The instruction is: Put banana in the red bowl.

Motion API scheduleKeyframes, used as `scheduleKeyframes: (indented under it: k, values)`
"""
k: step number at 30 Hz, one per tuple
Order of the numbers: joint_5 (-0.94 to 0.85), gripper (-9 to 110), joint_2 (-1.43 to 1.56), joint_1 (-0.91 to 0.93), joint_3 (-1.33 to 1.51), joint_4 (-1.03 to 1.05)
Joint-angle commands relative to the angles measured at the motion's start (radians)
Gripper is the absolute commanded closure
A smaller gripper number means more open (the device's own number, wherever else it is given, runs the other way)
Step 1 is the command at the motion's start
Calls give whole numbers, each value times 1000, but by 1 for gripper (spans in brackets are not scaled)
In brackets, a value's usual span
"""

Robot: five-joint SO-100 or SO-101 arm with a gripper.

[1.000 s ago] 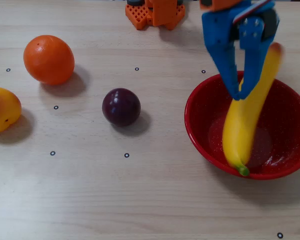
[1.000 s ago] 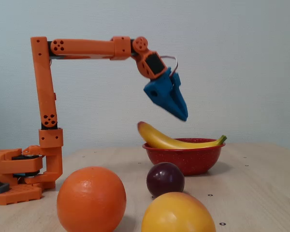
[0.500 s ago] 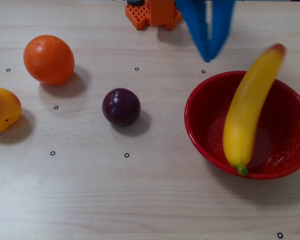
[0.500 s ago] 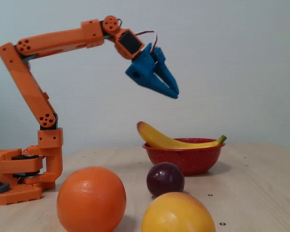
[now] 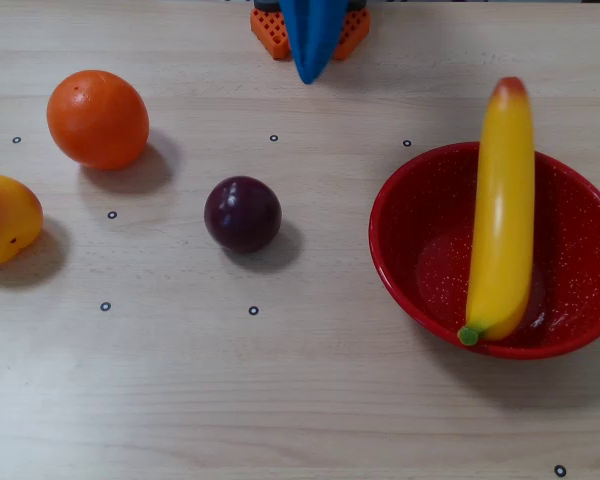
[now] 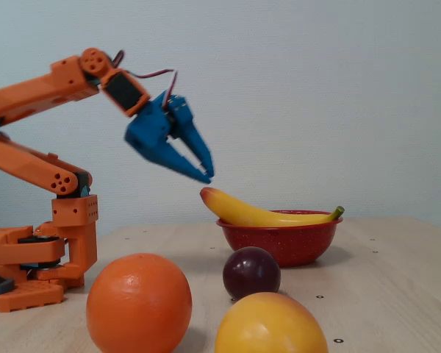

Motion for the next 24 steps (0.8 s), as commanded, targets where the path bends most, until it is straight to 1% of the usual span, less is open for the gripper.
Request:
scheduleKeyframes:
  k: [1, 7, 17, 22, 24]
  values:
    - [29, 102, 110, 28, 21, 38]
    - [101, 102, 307, 54, 216, 121]
    - [310, 102, 551, 25, 483, 198]
    - [440, 102, 598, 6, 537, 233]
    - [466, 102, 598, 9, 592, 215]
